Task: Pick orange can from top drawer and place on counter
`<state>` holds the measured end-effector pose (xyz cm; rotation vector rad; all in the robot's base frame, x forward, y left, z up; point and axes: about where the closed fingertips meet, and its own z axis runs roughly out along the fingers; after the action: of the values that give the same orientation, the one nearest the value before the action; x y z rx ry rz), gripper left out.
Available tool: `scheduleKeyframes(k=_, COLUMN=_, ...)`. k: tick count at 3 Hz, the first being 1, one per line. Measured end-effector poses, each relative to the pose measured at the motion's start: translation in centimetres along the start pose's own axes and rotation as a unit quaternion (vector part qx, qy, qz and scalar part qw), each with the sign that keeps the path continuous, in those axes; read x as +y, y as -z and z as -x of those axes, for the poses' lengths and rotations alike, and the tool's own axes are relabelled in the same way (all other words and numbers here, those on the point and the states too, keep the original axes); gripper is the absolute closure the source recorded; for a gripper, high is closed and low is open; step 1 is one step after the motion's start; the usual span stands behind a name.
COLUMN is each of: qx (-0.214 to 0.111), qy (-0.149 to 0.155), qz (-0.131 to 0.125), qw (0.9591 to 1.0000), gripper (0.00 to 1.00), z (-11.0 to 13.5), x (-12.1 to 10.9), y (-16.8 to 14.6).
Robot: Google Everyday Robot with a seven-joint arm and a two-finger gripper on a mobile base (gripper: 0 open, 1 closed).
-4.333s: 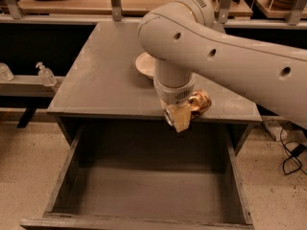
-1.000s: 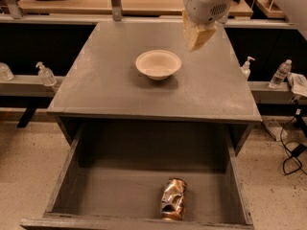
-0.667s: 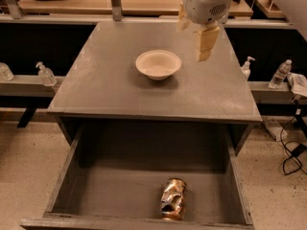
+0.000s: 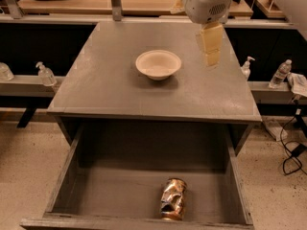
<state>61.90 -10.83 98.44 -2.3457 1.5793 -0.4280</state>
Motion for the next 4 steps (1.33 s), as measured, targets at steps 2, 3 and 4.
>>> scheduleKeyframes(k=2, qx=-0.092, qy=0.11, qz=-0.063, qw=0.9877, gripper=0.0, z=6.6, x=6.1, y=0.8)
scheduleKeyframes(k=3, qx=-0.125, qy=0.126, qz=-0.074, qw=0.9813, gripper=0.0, z=7.9, x=8.5, y=-0.7)
scheduleKeyframes(k=4, qx=-0.13, qy=0.162, qz=-0.027, qw=0.9778, gripper=0.0, z=8.9, x=9.3, y=-3.1)
